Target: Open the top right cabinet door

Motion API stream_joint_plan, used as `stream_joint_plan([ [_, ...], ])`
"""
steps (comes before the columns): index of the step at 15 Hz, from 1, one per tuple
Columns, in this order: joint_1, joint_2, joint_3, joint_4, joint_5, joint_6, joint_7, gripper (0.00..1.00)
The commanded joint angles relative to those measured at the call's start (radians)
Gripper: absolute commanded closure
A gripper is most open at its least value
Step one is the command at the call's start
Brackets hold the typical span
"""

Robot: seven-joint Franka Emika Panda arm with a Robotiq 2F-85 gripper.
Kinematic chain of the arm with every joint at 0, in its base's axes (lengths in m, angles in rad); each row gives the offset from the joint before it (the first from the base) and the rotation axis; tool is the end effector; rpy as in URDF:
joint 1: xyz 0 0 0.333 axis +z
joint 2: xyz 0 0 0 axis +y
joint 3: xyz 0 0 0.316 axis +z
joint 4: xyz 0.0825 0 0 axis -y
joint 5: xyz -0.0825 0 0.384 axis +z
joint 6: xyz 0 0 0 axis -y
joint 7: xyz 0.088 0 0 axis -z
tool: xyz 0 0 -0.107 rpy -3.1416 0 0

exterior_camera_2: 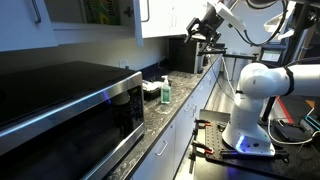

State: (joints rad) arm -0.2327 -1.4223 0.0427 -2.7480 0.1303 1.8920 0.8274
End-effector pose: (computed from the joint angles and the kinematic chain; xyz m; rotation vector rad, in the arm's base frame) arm 0.1837 -0.0213 0.5914 -2.4207 1.3968 -0.7369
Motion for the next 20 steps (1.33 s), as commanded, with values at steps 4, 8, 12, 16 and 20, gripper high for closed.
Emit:
stream_joint_plan([
  [4, -0.067, 0.019, -0.032, 0.022, -0.023, 0.030, -0.083, 0.00],
  [8, -0.067, 0.019, -0.028, 0.018, -0.021, 0.030, -0.083, 0.00],
  [12, -0.121, 0.062, -0.076, 0.049, -0.048, 0.067, -0.084, 0.00],
  [16, -0.164, 0.183, -0.202, 0.119, -0.071, 0.083, -0.172, 0.00],
  [20, -0.154, 0.315, -0.308, 0.219, -0.041, 0.045, -0.283, 0.00],
])
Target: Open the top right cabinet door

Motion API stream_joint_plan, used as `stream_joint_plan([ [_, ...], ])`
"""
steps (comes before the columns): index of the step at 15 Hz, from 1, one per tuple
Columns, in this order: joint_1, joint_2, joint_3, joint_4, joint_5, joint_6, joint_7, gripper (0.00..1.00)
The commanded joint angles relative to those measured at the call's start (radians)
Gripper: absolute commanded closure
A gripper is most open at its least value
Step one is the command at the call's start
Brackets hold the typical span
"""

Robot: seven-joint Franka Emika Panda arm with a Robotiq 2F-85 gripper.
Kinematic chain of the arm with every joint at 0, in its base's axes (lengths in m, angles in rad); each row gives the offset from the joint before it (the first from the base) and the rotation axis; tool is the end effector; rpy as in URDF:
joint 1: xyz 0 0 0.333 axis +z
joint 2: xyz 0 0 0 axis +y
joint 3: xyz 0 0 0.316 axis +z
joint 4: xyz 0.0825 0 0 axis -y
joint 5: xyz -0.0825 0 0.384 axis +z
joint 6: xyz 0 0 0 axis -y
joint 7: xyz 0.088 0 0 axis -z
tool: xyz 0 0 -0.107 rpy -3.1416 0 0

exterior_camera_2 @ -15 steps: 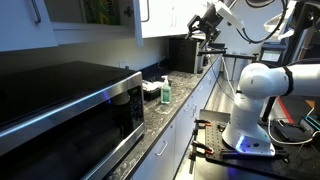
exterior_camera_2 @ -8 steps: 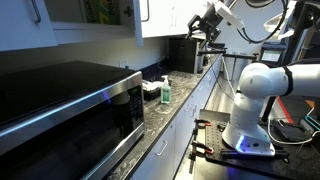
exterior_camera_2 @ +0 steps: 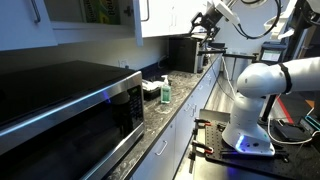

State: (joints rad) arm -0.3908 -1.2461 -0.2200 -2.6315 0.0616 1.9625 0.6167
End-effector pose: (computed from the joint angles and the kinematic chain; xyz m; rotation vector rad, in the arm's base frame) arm 0.1751 -0.1493 0.6153 -2.2944 1.4819 -0.7697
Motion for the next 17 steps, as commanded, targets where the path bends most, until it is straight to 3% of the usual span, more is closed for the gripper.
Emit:
stream_joint_plan([
  [1, 0.010, 0.174, -0.061, 0.130, 0.038, -0.039, -0.099, 0.00],
  [9, 0.042, 0.438, -0.077, 0.246, 0.159, -0.065, -0.173, 0.00],
  [14, 0.037, 0.518, -0.087, 0.237, 0.207, -0.076, -0.202, 0.00],
  [17, 0.010, 0.503, -0.060, 0.214, 0.193, -0.047, -0.187, 0.00],
])
